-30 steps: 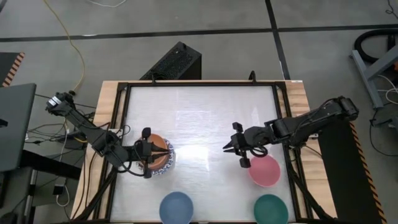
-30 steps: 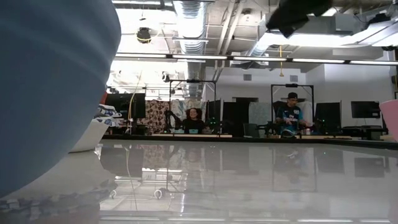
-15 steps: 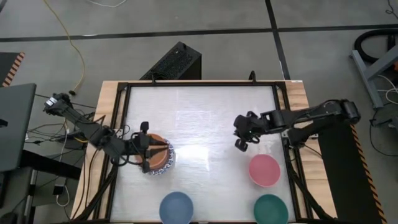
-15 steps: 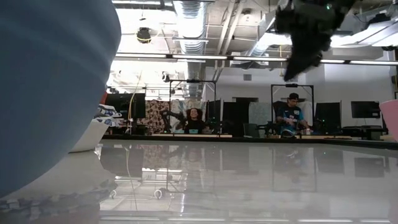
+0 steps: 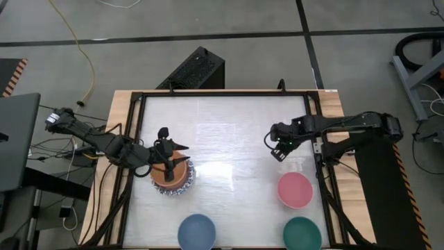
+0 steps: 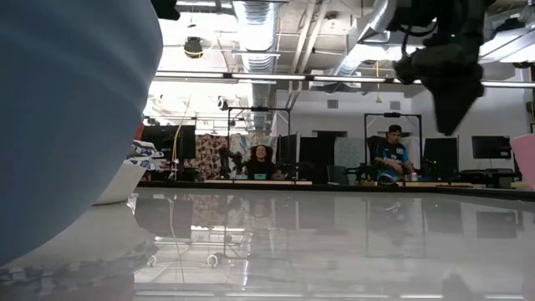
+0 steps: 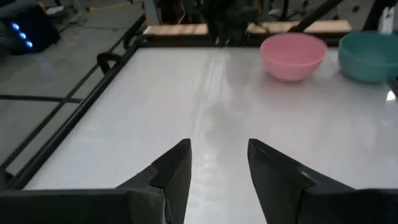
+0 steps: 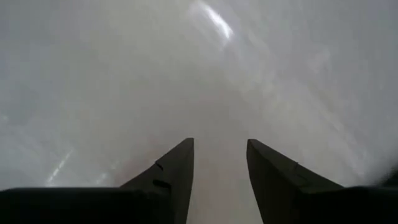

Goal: Nest bowls inside each other
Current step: Stack the pink bowl into the light orange bowl

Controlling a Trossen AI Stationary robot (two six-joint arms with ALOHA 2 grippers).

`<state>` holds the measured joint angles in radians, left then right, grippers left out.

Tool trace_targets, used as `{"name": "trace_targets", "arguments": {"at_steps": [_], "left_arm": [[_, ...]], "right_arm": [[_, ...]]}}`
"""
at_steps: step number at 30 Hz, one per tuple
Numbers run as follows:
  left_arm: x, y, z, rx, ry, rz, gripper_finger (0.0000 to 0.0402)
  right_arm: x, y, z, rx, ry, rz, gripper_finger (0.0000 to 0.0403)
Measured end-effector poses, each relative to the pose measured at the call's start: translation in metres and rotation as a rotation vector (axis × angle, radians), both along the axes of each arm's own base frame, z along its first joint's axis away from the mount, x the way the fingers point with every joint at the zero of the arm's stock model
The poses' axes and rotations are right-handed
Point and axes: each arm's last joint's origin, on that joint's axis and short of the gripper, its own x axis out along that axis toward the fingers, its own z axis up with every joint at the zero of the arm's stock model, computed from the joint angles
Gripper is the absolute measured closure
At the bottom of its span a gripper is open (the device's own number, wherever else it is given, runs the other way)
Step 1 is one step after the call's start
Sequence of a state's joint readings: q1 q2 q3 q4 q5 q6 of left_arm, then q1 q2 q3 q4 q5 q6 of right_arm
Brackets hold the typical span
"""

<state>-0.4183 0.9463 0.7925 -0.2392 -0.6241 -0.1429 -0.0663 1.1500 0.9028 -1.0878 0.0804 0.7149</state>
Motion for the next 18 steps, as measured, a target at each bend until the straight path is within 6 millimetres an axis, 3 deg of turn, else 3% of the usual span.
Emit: {"name": "trace_targets", "arguments": {"at_steps": [7,18], "left_arm": [[0.003,0.005,-0.001,-0.005,0.026,-0.061,0.0252],[0.004,0.001,-0.001,-0.01,0.042,-0.227,0.024]], "right_arm": [[-0.008,0.012,-0.001,0.114,0.074,0.014,0.0236],[-0.016,0.056,-0.001,0.162,0.12,0.127,0.0214]]}}
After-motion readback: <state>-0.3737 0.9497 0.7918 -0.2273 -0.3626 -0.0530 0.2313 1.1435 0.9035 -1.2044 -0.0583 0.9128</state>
